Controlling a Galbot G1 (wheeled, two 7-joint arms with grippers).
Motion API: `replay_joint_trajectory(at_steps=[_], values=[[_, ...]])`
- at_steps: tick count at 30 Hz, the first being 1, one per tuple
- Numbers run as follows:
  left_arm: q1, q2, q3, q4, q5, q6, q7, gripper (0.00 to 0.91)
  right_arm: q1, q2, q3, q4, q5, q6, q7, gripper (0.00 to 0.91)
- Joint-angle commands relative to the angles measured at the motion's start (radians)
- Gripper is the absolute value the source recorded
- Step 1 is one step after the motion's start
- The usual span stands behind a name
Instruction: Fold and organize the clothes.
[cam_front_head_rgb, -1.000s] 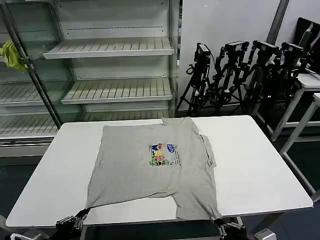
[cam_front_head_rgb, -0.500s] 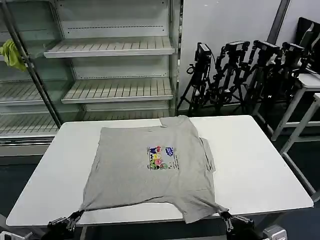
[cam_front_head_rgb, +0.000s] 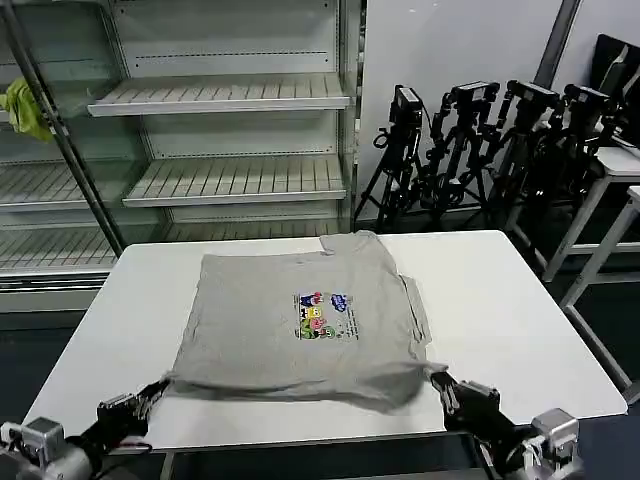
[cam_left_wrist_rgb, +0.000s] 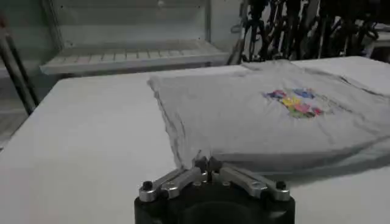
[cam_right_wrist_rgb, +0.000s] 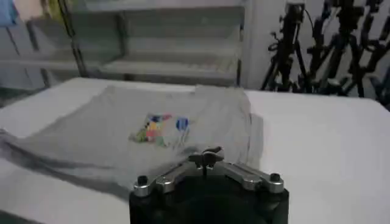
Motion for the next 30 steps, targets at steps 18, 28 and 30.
replay_joint_trajectory(at_steps=[18,28,30], values=[[-0.459,0.055,0.318,0.284,0.014,-0.016,0.006,0.05,0.704,-0.057,-0.557,-0.393,-0.067,0.049,-0.093,0.0],[-0.487,0.07,0.318,0.313,0.015,-0.024,0.01,0.05,0.954,0.004,-0.783,-0.463,-0.069,0.043,-0.094,0.0],[-0.494,0.07,0.319,0.322,0.017,-0.025,0.01,0.05,1.0,0.018,-0.813,-0.478,-0.071,0.043,-0.094,0.0]])
